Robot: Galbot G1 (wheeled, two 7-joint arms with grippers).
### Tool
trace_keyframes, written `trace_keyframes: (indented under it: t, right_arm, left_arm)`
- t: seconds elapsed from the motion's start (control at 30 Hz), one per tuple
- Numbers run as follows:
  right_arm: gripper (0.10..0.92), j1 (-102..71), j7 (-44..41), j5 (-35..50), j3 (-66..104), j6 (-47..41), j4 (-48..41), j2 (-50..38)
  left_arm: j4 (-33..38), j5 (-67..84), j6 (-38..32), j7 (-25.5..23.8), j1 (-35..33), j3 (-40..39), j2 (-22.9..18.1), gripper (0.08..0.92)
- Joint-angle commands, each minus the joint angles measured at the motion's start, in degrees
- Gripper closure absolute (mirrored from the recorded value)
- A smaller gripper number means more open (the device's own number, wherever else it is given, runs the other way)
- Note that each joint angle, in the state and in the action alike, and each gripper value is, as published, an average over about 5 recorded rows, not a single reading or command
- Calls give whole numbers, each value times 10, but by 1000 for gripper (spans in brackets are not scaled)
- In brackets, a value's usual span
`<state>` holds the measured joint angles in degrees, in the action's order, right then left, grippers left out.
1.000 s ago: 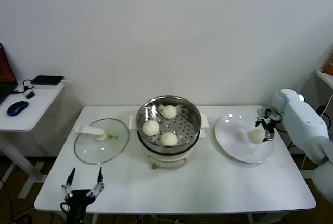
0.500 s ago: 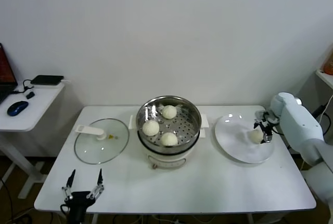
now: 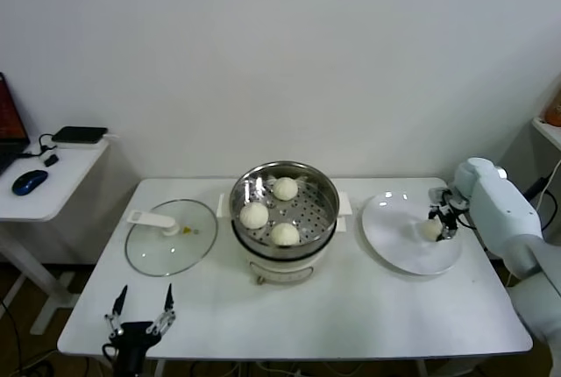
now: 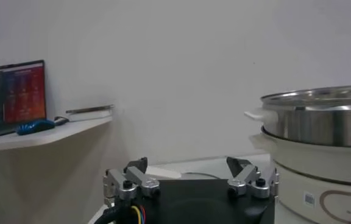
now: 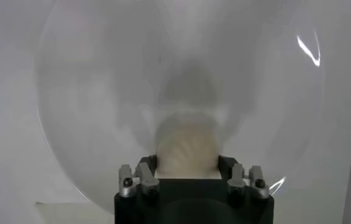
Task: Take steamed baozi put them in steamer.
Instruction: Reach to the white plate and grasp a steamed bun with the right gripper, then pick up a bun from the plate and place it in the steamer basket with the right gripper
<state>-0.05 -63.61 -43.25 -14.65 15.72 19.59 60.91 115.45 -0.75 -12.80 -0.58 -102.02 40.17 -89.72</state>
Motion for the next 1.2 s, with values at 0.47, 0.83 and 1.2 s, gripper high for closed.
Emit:
trace_keyframes:
  t: [0.47,0.83,1.2]
  right_arm:
    - [370,40,-46,183,-142,-33,109,-51]
    - [365,183,-65,392,-339,-77,243,-92]
    - [364,351,-75,551,-485,-104,286,-36]
  left_arm:
    - [2,0,-5,4,-7,0,-2,177]
    - [3,-4,-10,6,-10,-5,-3,177]
    - [9,-14,-10,7,-8,-12,-5,177]
